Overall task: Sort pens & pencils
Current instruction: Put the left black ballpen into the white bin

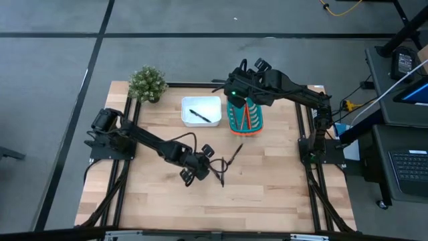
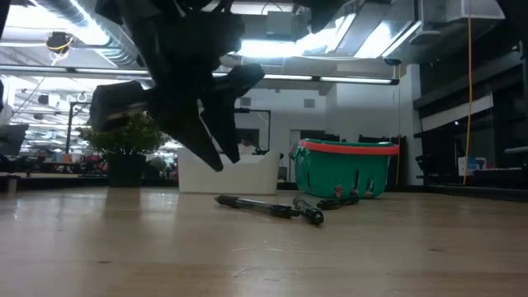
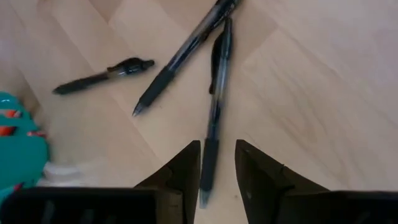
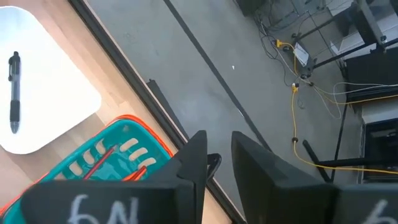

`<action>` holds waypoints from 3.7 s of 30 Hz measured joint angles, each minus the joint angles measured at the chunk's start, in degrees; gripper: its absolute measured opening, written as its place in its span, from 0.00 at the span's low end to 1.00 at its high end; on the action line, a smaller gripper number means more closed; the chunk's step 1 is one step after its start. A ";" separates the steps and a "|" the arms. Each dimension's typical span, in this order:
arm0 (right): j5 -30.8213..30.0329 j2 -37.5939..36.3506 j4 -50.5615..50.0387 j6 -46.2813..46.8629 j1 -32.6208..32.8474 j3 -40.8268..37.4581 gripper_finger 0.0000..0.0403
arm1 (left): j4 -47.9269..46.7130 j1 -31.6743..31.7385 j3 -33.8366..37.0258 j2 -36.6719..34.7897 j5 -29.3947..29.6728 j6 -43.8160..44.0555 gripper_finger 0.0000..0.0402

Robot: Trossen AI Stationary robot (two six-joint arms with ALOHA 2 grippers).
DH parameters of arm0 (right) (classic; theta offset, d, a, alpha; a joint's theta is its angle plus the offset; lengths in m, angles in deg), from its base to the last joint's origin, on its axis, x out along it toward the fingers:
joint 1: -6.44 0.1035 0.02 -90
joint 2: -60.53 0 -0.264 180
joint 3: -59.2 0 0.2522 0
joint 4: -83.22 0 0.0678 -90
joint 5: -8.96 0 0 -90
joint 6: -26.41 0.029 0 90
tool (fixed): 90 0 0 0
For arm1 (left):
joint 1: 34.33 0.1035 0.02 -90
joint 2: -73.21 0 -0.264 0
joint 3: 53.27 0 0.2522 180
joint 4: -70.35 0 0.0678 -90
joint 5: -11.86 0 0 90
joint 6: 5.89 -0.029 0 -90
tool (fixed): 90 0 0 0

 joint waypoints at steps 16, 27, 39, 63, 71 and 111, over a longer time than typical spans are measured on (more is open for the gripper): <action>0.02 0.00 0.90 -0.36 -0.01 0.00 0.19 | 4.09 2.33 -0.05 1.57 -7.68 -3.16 0.24; 0.04 0.00 1.09 -0.44 -0.01 0.00 0.19 | 6.42 3.64 0.00 6.79 -6.80 -4.60 0.24; 0.17 0.00 3.11 -1.91 -0.01 0.00 0.19 | 6.86 4.52 -0.02 6.95 -4.73 -4.45 0.24; 2.60 0.00 5.07 -3.30 -0.01 -0.01 0.19 | 2.80 8.22 -1.79 6.99 -5.43 6.07 0.24; 2.62 0.00 5.25 -3.35 -0.01 0.00 0.19 | 2.29 8.92 -1.79 6.99 -8.70 11.28 0.23; 2.95 0.00 6.70 -3.38 -0.01 -0.02 0.19 | 0.75 5.47 -1.64 4.05 -4.87 18.89 0.04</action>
